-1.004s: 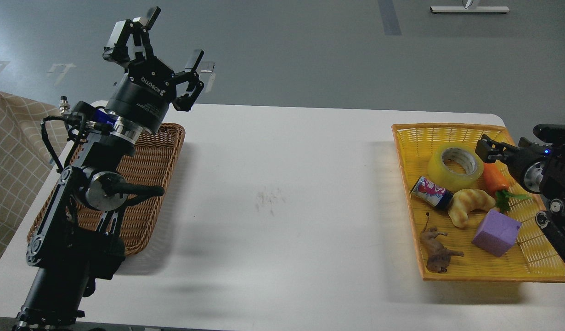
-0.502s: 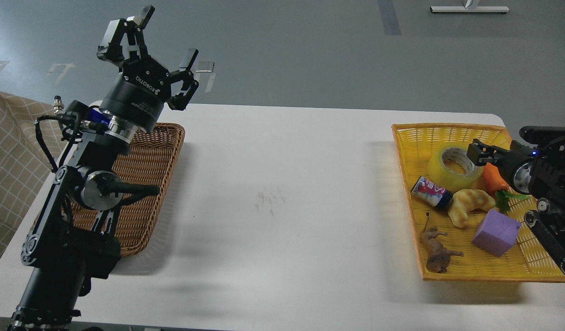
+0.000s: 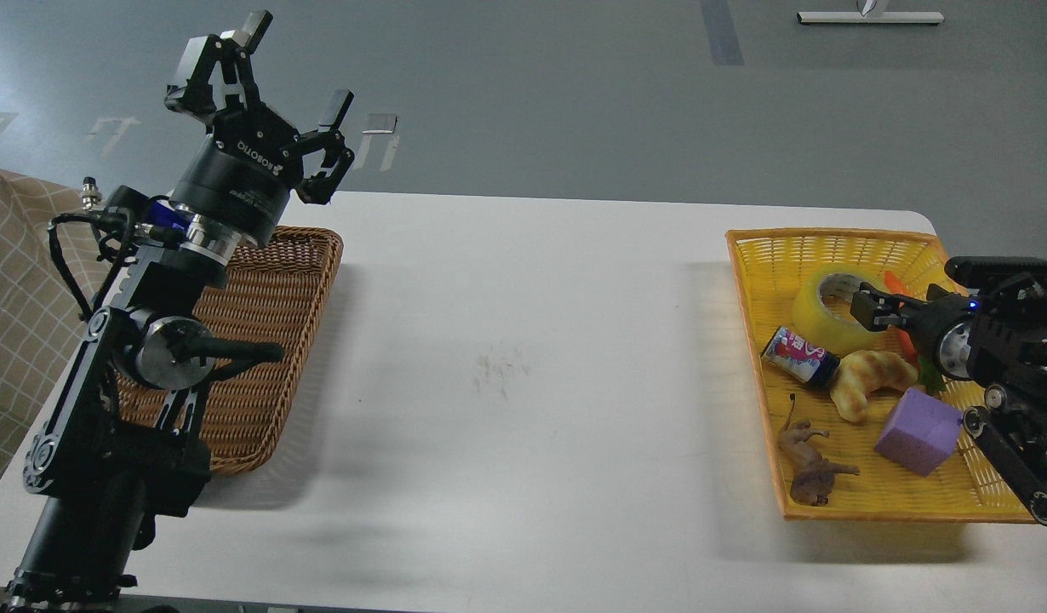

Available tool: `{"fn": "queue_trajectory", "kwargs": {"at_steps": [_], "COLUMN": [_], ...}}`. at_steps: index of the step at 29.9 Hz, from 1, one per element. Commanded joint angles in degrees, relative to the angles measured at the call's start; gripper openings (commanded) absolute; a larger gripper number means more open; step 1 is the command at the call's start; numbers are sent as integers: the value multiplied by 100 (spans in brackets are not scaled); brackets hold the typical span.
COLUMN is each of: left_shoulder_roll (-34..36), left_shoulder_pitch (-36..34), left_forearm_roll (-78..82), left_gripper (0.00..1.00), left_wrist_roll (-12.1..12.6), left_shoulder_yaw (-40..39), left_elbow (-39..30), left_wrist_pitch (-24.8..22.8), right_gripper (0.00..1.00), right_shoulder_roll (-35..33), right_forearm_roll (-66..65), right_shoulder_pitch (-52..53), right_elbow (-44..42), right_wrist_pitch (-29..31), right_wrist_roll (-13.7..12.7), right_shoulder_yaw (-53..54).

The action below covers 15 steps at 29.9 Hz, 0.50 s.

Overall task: Place and transfer tape with both arms
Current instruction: 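Close the right gripper on the yellow tape roll's rim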

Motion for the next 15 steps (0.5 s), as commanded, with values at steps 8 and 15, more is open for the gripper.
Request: {"fn": "queue_trajectory", "kwargs": {"at_steps": [8, 15], "left_shoulder_roll": [42, 34], "left_shoulder_pitch": [0, 9], "left_forearm_roll": [5, 5], "left_gripper": [99, 99], "left_wrist_roll": [-13, -22], "left_shoulder_yaw": [-35, -43], "left_elbow": [0, 0], "left_wrist_pitch": [10, 10], "right_gripper": [84, 84], "right_shoulder_roll": [163, 277], "right_forearm_roll": [-7, -7], "right_shoulder_pitch": [-4, -109], "right_elbow": [-134, -151], "right_wrist_pitch": [-35, -220], "right_wrist_roll": [-1, -9], "right_shoulder_yaw": [9, 1]}}
